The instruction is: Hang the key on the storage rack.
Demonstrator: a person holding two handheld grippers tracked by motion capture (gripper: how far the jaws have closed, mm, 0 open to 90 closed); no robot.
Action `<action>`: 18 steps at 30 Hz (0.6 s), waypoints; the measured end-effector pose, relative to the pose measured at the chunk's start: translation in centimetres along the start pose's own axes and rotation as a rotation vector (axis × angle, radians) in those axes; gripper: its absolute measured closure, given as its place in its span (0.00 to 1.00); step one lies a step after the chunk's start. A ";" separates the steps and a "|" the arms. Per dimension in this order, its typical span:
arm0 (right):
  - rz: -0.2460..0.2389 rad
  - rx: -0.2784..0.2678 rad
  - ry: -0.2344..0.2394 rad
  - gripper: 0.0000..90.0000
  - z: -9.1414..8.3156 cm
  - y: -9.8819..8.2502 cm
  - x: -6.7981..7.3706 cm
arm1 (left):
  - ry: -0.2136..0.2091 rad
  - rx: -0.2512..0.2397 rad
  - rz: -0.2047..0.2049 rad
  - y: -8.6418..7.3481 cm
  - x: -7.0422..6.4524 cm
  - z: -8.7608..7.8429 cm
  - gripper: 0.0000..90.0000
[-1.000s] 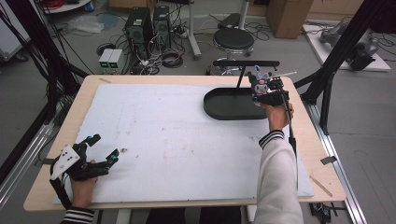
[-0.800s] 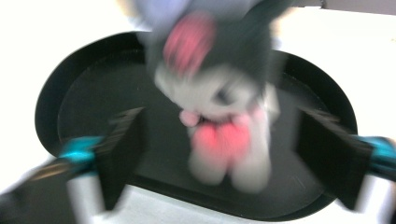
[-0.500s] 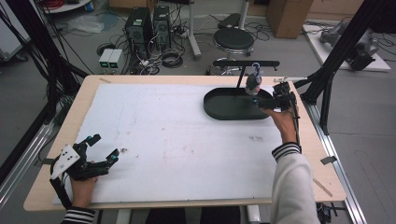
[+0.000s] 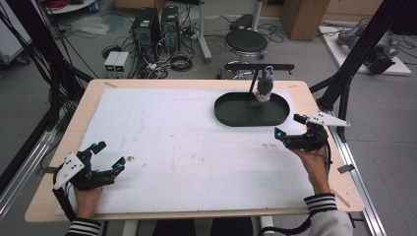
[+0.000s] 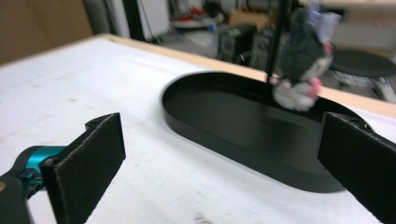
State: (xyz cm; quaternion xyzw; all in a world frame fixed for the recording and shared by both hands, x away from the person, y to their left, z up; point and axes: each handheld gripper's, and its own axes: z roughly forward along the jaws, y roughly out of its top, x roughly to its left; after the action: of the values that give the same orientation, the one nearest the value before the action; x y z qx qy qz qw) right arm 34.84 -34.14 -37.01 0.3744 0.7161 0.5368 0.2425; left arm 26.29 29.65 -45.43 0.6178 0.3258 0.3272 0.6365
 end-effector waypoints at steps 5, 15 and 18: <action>-0.028 -0.132 0.034 0.00 -1.0 -2.8 1.1 | 0.001 0.000 0.002 0.0 0.0 0.0 0.10; -0.009 -0.222 0.081 0.00 -0.1 -6.9 1.9 | 0.001 -0.006 0.005 0.0 0.0 -0.1 0.10; -0.008 -0.219 0.081 0.00 0.3 -7.5 2.3 | 0.001 -0.006 0.006 0.0 0.0 -0.1 0.10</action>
State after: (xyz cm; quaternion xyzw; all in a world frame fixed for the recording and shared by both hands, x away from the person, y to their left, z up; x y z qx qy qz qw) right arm 31.60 -33.23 -44.14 0.3208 0.6640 0.6254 0.2550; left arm 26.20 29.66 -45.45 0.6165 0.3233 0.3304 0.6374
